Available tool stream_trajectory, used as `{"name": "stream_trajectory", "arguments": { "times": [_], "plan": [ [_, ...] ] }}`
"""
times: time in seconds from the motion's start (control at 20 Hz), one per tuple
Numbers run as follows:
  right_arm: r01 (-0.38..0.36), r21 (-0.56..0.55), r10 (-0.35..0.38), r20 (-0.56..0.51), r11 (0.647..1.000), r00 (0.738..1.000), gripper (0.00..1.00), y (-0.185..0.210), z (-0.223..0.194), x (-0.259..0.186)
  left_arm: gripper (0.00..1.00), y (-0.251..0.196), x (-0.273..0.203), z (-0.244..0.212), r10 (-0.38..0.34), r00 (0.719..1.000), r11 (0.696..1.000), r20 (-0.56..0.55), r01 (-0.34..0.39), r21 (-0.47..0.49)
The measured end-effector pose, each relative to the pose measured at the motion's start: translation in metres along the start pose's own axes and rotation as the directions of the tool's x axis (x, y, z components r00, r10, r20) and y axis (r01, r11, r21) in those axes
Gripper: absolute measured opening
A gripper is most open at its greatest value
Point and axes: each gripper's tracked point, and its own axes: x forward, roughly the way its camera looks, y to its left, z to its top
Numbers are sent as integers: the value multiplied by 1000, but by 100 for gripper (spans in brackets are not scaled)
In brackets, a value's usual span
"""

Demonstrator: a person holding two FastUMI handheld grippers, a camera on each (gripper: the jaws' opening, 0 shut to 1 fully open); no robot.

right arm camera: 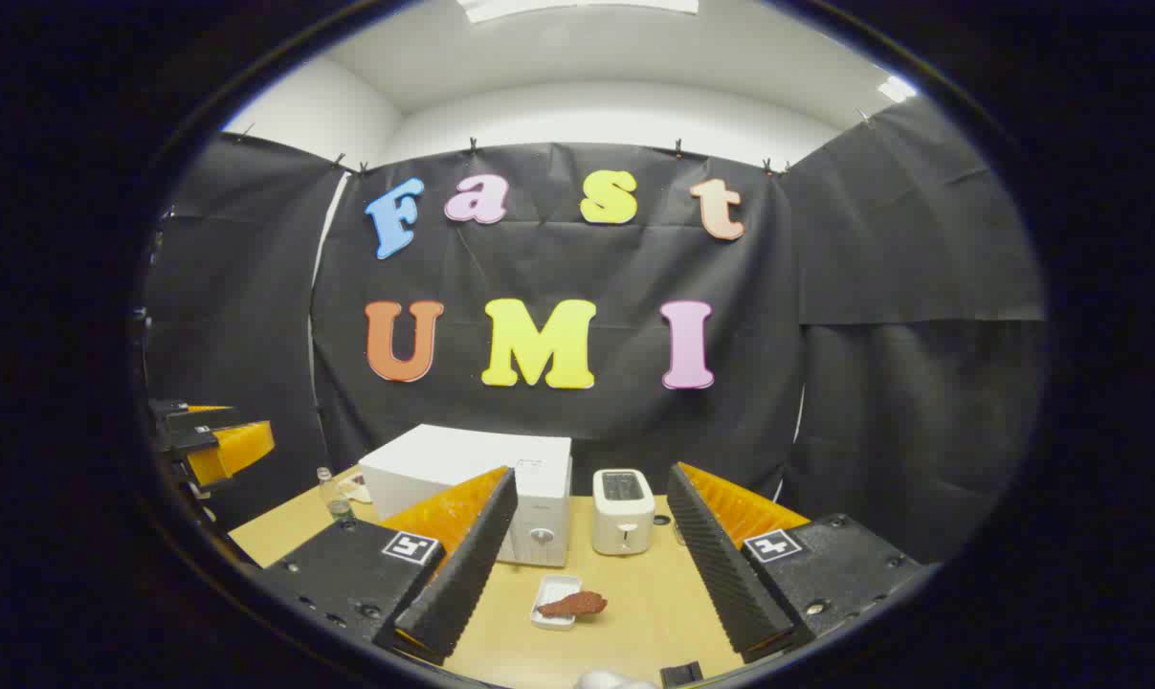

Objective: Open the microwave oven with the left hand, put the food in, and close the microwave oven.

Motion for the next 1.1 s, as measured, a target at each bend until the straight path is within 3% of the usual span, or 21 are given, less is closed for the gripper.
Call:
{"name": "stream_trajectory", "arguments": {
  "times": [0.65,0.7,0.75,0.8,1.1],
  "plan": [
    [-8,28,9,-28,1000,1000,100,-12,-8,30,92,-6,31,-13,20,1000,999,-13,-20,25],
    [-10,39,11,-30,999,999,91,-15,-7,32,92,-10,36,-17,19,1000,999,-22,-18,29],
    [-12,46,13,-31,999,999,91,-17,-6,34,92,-16,41,-24,14,999,999,-32,-13,31],
    [-9,49,11,-32,999,999,100,-22,-5,36,92,-23,47,-28,4,999,1000,-33,-3,29],
    [43,51,-41,-38,998,998,100,-61,13,41,92,-84,94,-72,-88,996,996,-32,88,2]
  ]
}}
